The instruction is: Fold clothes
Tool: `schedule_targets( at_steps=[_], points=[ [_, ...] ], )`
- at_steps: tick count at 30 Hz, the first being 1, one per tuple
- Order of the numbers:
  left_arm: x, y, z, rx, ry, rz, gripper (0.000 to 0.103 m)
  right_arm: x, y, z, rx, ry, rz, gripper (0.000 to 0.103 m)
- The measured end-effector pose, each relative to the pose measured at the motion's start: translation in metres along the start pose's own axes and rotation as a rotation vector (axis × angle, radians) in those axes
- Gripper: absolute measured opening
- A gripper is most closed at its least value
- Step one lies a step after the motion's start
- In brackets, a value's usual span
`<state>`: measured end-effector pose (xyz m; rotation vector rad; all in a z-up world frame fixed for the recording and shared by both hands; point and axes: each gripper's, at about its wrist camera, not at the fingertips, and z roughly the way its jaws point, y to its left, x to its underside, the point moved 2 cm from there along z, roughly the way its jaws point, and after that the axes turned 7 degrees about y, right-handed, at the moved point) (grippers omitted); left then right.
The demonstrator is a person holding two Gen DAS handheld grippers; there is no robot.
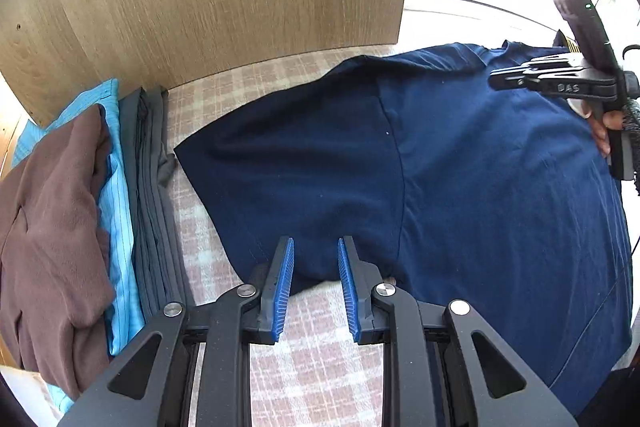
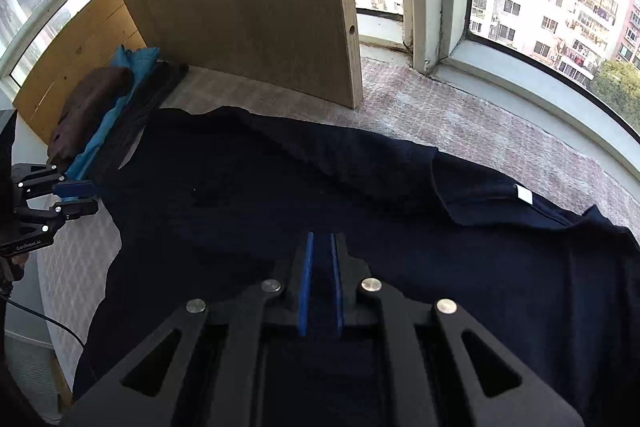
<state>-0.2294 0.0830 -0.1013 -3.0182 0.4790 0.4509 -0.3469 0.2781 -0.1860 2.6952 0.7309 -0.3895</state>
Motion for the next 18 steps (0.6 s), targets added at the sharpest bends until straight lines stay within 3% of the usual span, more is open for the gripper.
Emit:
schedule_targets(
  at_steps=[4,7,10,15,18],
  points=[
    [-0.006,0.008,0.002,0.001,-0.013,-0.006,0.022,-0.023,-0.007,0.032,0.063,0.054,-0.030,0.004],
    [-0.010,0.016,0.005,-0.019,-0.014,-0.014,0.022,-0.051,-0.035,0.015,0.145,-0.094,0.052,0.004],
    [-0.013,0.027,0.006,-0.033,-0.024,-0.029,0.022,-0.059,-0.054,-0.012,0.057,-0.200,0.119,0.005],
    [-0.008,0.049,0.000,-0.059,-0.020,-0.038,0.023,-0.036,-0.029,-0.005,0.040,-0.133,-0.049,0.007],
    [-0.001,0.057,0.003,-0.026,0.013,-0.055,0.029,-0.026,-0.018,0.016,0.040,-0.069,-0.106,0.007]
  ],
)
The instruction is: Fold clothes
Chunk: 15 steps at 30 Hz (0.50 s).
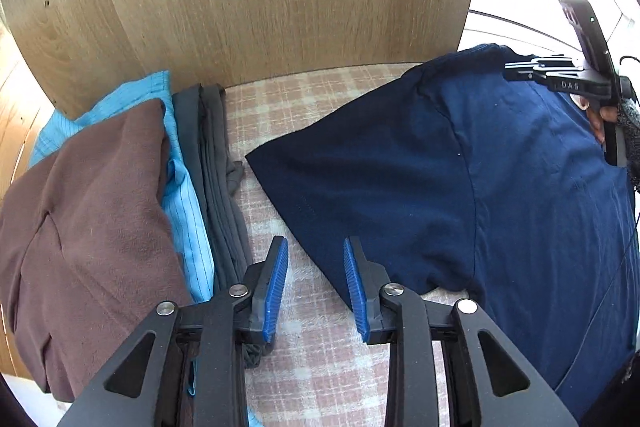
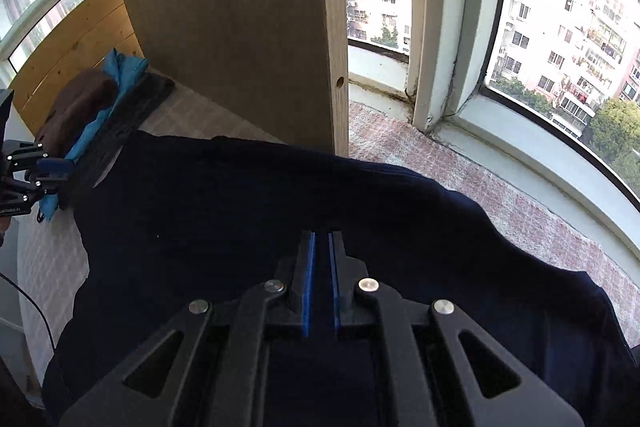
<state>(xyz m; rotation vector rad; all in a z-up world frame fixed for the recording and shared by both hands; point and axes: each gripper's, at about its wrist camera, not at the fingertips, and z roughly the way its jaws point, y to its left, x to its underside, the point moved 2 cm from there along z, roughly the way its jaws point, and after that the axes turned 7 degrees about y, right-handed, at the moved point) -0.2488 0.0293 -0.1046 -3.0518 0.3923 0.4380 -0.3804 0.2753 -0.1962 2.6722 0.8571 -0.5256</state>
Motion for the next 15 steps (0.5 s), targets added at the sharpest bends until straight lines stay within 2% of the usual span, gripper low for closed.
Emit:
schedule_targets(
  at_steps=[3,6,8,11,14,15],
  points=[
    [0.007,-0.001,0.009,-0.001,0.044,0.000,0.029,0.007,0.006,0.016,-0.020,0.046,-0.022,0.007],
    [0.018,-0.010,0.017,0.020,0.085,0.010,0.030,0.007,0.001,0.024,0.033,0.054,-0.013,0.007],
    [0.029,-0.017,0.021,0.042,0.109,0.028,0.033,0.005,0.002,0.017,0.038,0.043,0.000,0.007],
    [0.040,-0.026,0.032,0.053,0.130,0.054,0.033,0.004,0.021,0.006,-0.076,0.037,-0.024,0.007],
    [0.037,-0.034,0.041,0.062,0.120,0.069,0.033,0.007,0.051,0.009,-0.140,0.070,-0.079,0.009],
    [0.034,-0.036,0.039,0.063,0.106,0.077,0.025,0.009,0.062,0.011,-0.144,0.084,-0.107,0.010]
  ],
)
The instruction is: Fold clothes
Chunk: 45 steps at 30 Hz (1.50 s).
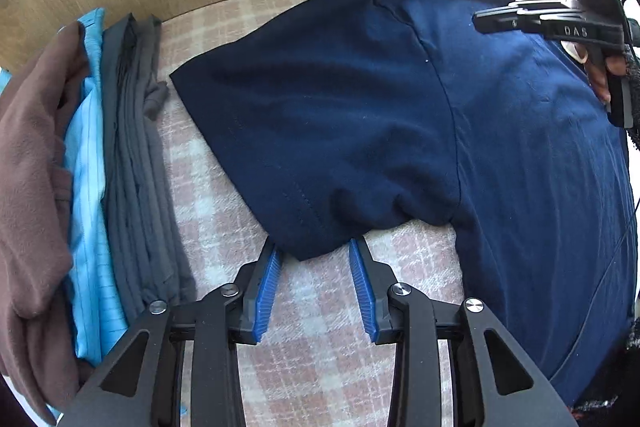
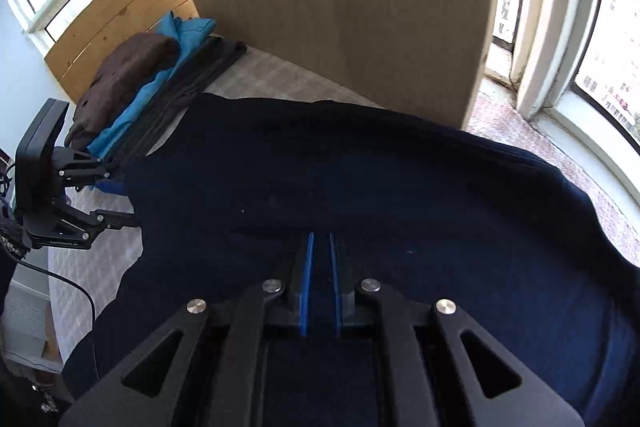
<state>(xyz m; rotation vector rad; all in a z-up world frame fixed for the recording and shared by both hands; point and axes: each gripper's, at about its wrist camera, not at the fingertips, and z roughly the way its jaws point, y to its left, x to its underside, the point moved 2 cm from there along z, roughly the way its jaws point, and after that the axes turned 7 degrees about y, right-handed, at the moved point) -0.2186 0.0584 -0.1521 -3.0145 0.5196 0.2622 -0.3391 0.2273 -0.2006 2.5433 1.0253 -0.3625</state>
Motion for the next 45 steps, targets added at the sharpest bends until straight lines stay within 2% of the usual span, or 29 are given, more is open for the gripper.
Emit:
schedule_targets(
  at_steps=[1,2,6,9,12,14,17,19,22,24,26,28,29,30,32,34,37,41,43,44,45],
  points=[
    [-0.003,-0.002,-0.001,0.000,-0.014,0.009,0.015,0.001,0.008,0.006,0.015,0.015,-0.028,0.010],
    [-0.004,-0.004,-0.004,0.001,-0.028,0.017,0.010,0.001,0.013,0.013,0.047,0.033,-0.053,0.011],
    [0.002,-0.001,-0.028,0.018,-0.071,0.032,0.009,-0.002,0.014,0.025,0.096,0.052,-0.062,0.012],
    [0.012,0.010,-0.028,0.003,-0.048,0.002,0.003,-0.015,0.011,0.029,0.151,0.070,-0.047,0.013],
    [0.014,0.017,-0.023,0.002,-0.035,-0.016,0.003,-0.037,0.024,0.028,0.097,0.036,-0.070,0.015],
    [0.014,0.019,-0.022,0.022,-0.037,-0.031,0.003,-0.054,0.033,0.038,0.095,0.041,-0.094,0.018],
    [0.017,0.020,-0.022,0.071,-0.038,-0.048,0.003,-0.074,0.033,0.060,0.149,0.081,-0.104,0.018],
    [0.022,0.020,-0.020,0.102,-0.027,-0.050,0.006,-0.084,0.031,0.064,0.181,0.069,-0.106,0.018],
    [0.020,0.020,-0.012,0.128,-0.022,-0.072,0.007,-0.089,0.030,0.064,0.187,0.071,-0.079,0.018],
    [0.018,0.015,-0.009,0.118,-0.018,-0.052,0.003,-0.089,0.033,0.062,0.196,0.074,-0.073,0.018],
    [0.017,0.010,-0.013,0.113,-0.032,-0.035,0.003,-0.091,0.047,0.053,0.163,0.046,-0.113,0.019],
    [0.017,0.009,-0.019,0.120,-0.049,-0.035,0.002,-0.098,0.070,0.047,0.133,0.027,-0.201,0.036],
    [0.016,0.009,-0.021,0.123,-0.056,-0.039,0.002,-0.103,0.082,0.044,0.118,0.018,-0.247,0.052],
    [0.016,0.009,-0.022,0.120,-0.059,-0.042,0.002,-0.110,0.095,0.048,0.115,0.018,-0.292,0.055],
    [0.016,0.009,-0.022,0.112,-0.058,-0.049,0.002,-0.126,0.121,0.058,0.114,0.023,-0.381,0.055],
    [0.021,0.010,-0.021,0.118,-0.057,-0.056,0.002,-0.144,0.140,0.075,0.089,0.057,-0.449,0.055],
    [0.019,0.016,-0.017,0.129,-0.065,-0.075,0.002,-0.164,0.161,0.105,0.099,0.105,-0.550,0.055],
    [0.020,0.021,-0.017,0.144,-0.082,-0.091,0.002,-0.169,0.184,0.134,0.115,0.201,-0.684,0.055],
    [0.021,0.024,-0.017,0.146,-0.085,-0.095,0.002,-0.172,0.191,0.134,0.102,0.195,-0.731,0.055],
    [0.022,0.026,-0.016,0.148,-0.086,-0.097,0.002,-0.173,0.192,0.137,0.091,0.215,-0.728,0.054],
    [0.022,0.026,-0.016,0.152,-0.088,-0.100,0.002,-0.175,0.192,0.138,0.068,0.234,-0.710,0.042]
  ],
)
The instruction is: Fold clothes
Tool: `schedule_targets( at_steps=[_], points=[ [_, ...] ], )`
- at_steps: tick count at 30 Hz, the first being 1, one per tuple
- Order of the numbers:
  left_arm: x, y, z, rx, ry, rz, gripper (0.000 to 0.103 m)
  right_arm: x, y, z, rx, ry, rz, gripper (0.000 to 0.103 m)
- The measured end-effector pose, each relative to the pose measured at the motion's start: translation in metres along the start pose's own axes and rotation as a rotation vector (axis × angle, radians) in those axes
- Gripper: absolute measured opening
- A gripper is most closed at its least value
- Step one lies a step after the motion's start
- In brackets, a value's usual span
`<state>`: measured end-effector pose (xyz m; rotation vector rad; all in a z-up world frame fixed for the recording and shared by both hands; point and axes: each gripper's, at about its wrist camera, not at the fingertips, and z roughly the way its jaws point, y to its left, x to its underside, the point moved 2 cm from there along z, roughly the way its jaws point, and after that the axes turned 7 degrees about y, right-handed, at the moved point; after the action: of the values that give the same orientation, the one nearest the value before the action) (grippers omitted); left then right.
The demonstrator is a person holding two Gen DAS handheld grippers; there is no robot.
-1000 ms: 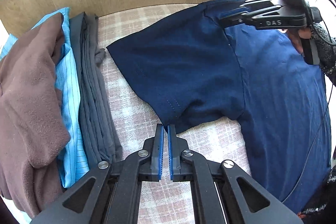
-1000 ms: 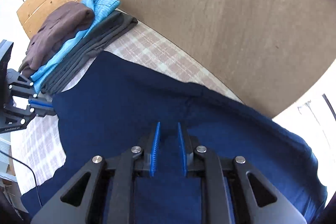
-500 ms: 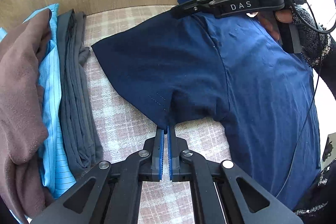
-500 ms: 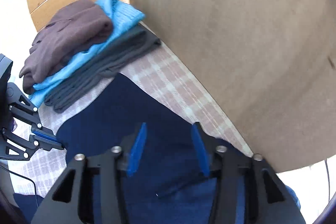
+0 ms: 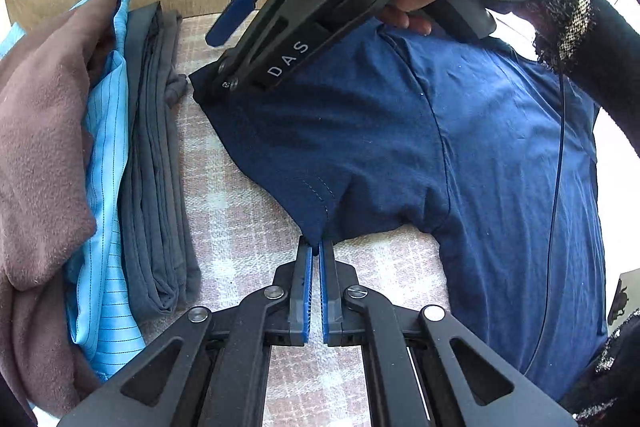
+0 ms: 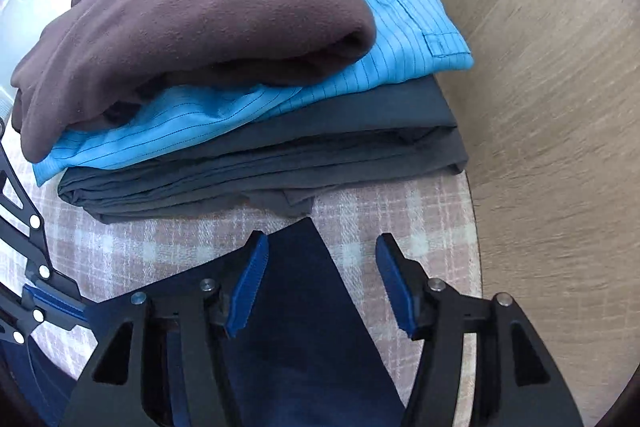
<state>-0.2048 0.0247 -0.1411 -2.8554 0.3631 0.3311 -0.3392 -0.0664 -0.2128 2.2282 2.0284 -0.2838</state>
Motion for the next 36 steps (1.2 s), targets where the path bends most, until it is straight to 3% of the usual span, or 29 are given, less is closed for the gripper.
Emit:
schedule_targets(
  at_steps=[1,2,3,7,13,19,24,27,31,36],
  points=[
    [0.000,0.000,0.000,0.004,-0.002,-0.003,0.002,-0.001,0.001,-0.001,-0.034,0.010,-0.003,0.033],
    [-0.001,0.000,0.001,0.006,-0.004,-0.004,0.002,-0.003,0.003,-0.002,-0.068,0.020,-0.011,0.016],
    [-0.001,0.000,0.002,0.004,-0.005,-0.005,0.002,-0.004,0.006,-0.003,-0.058,0.031,-0.027,0.005],
    [-0.001,-0.001,0.002,-0.003,0.001,-0.013,0.002,-0.008,0.018,-0.009,0.009,0.067,-0.070,0.005],
    [-0.001,-0.008,-0.021,-0.023,-0.033,0.007,0.002,-0.005,0.012,-0.052,0.052,-0.051,-0.006,0.005],
    [-0.008,-0.036,-0.042,-0.081,-0.057,0.077,0.002,0.026,-0.005,-0.105,0.070,-0.172,0.084,0.005],
    [-0.019,-0.083,-0.051,-0.079,-0.083,0.195,0.002,0.086,-0.019,-0.140,0.108,-0.235,0.160,0.005],
    [-0.020,-0.121,-0.046,-0.056,-0.073,0.291,0.000,0.141,-0.023,-0.158,0.153,-0.253,0.217,0.005],
    [-0.019,-0.171,-0.024,-0.007,-0.038,0.409,0.000,0.210,-0.020,-0.165,0.181,-0.241,0.311,0.005],
    [-0.011,-0.206,0.008,0.065,0.029,0.481,0.000,0.283,-0.020,-0.154,0.169,-0.194,0.438,0.005]
  ],
)
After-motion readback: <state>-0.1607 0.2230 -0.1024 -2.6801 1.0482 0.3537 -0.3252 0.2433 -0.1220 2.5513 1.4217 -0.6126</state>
